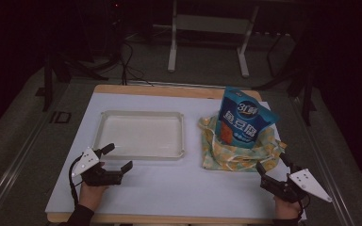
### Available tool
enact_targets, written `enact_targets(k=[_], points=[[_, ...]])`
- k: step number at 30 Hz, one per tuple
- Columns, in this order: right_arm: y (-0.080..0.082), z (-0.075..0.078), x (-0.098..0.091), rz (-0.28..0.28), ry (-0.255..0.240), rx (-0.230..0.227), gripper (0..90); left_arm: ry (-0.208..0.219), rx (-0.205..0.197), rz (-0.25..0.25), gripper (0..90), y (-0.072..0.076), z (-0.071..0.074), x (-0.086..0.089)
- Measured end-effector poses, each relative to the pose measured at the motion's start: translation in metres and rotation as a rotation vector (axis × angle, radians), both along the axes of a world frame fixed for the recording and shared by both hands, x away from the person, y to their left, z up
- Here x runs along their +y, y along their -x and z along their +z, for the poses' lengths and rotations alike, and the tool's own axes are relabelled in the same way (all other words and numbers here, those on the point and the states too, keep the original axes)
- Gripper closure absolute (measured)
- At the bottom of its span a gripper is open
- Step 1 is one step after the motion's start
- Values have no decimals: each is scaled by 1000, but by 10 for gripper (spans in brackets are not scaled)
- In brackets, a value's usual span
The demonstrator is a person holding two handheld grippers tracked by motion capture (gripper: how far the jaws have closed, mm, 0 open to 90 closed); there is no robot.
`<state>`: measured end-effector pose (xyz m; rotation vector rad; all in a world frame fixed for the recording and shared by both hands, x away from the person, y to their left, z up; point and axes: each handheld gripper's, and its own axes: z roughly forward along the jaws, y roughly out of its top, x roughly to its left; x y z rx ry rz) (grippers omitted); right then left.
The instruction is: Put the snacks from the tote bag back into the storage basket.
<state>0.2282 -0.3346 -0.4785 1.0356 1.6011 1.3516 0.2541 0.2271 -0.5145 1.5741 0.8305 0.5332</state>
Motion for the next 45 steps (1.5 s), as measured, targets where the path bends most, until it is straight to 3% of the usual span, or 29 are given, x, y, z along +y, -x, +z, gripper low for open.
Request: enact_targets(k=[3,5,7,10,12,13,15,17,22,25,30,45], points=[[-2,0,-2,-3,-7,31,116,17,16,-16,20,-1,0,2],[-4,1,-2,-11,-10,61,116,0,19,-26,20,-2,1,3],[-4,1,-2,6,-14,70,116,-13,20,-29,20,-3,2,3],[-5,4,0,-1,1,84,116,1,34,-47,20,-5,3,2],[-10,14,5,9,26,110,116,22,52,-95,20,-12,8,-4],[-11,16,6,16,26,116,116,22,52,-95,20,-12,8,-4],[-14,22,7,27,26,121,115,47,62,-144,19,-19,16,-11],[-17,28,9,41,31,123,110,45,57,-152,19,-21,19,-15],[-27,40,12,60,21,114,110,63,43,-197,20,-39,33,-37],[-34,47,12,67,18,117,111,47,40,-201,20,-45,35,-47],[-44,55,7,66,3,116,117,12,23,-263,23,-61,43,-74],[-61,53,-1,50,-18,160,128,-23,17,-345,29,-108,62,-126]])
